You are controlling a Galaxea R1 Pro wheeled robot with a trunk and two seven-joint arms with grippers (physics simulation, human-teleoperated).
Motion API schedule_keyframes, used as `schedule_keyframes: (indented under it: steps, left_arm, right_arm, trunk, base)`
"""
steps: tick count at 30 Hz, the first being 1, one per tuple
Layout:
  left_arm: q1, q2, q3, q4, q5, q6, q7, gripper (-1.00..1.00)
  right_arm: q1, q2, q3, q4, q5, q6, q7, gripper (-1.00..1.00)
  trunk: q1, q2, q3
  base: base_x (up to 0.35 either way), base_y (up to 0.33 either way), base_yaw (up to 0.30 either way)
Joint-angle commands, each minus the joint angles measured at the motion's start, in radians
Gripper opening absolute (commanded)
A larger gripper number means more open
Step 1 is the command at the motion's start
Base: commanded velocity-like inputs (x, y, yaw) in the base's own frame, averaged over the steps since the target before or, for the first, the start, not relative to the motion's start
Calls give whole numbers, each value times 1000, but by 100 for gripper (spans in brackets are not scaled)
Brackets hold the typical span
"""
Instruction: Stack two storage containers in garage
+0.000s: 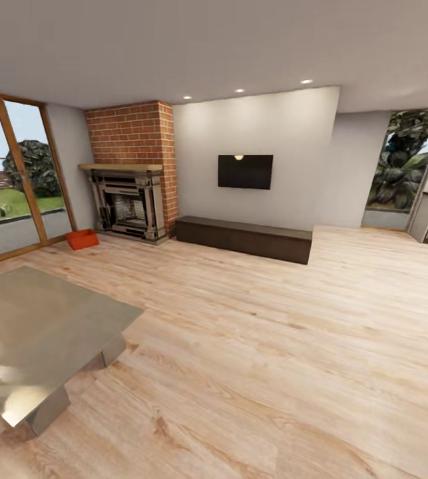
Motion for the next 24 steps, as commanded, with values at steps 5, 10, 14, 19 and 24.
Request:
schedule_keyframes:
  steps: [5,10,14,19,24]
  left_arm:
    - [-1,0,4,1,4,-4,2,100]
    - [-1,0,4,1,4,-4,2,100]
    - [-1,-1,3,1,4,-3,2,100]
    - [-1,-1,4,1,4,-2,2,100]
    - [-1,0,4,1,4,2,2,100]
  right_arm:
    - [-1,-1,7,3,-11,-6,5,100]
    - [-1,-1,7,3,-11,-5,5,100]
    - [-1,-1,7,3,-12,-5,5,100]
    - [-1,-1,7,3,-12,-4,5,100]
    - [-1,-1,7,3,-12,-3,5,100]
  trunk:
    - [1,-1,-1]
    - [1,-1,-1]
    - [1,-1,-1]
    - [1,-1,-1]
    - [1,-1,-1]
  base:
    - [323,0,0]
    - [323,0,0]
    - [323,-1,0]
    - [323,-59,0]
    - [323,-96,0]
